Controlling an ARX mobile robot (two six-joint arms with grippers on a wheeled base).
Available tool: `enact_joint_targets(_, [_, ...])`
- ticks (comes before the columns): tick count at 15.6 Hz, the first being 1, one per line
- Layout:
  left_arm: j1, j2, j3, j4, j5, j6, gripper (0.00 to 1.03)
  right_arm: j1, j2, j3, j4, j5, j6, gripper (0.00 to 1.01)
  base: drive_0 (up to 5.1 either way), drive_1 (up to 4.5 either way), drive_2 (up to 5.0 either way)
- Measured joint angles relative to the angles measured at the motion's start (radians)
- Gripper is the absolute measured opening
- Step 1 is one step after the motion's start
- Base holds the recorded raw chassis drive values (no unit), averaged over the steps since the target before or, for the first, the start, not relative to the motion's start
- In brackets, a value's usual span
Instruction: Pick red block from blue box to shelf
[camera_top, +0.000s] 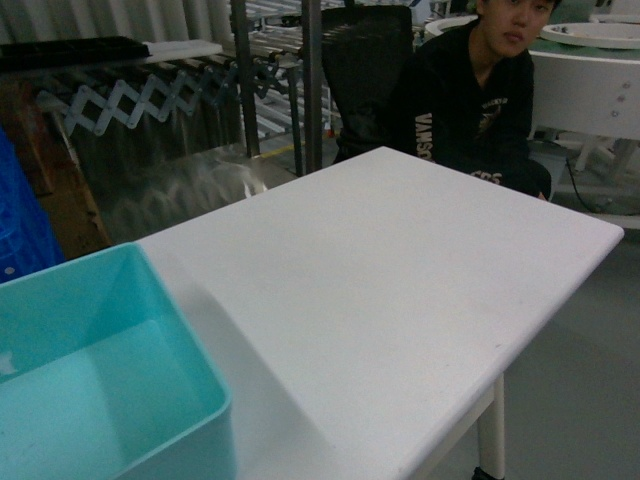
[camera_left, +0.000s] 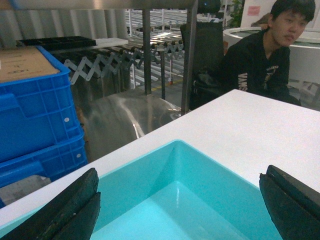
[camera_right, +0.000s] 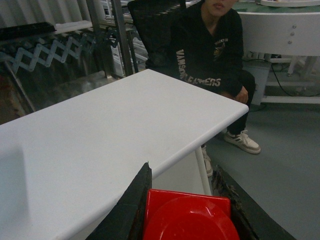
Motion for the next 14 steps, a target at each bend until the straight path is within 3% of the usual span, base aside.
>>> enact_joint_targets(14, [0.0,0.0,0.0,0.0,0.0,0.0,0.98,0.0,0.0,0.0,0.0,0.0,0.0,0.29,-1.6,-1.57,-1.6])
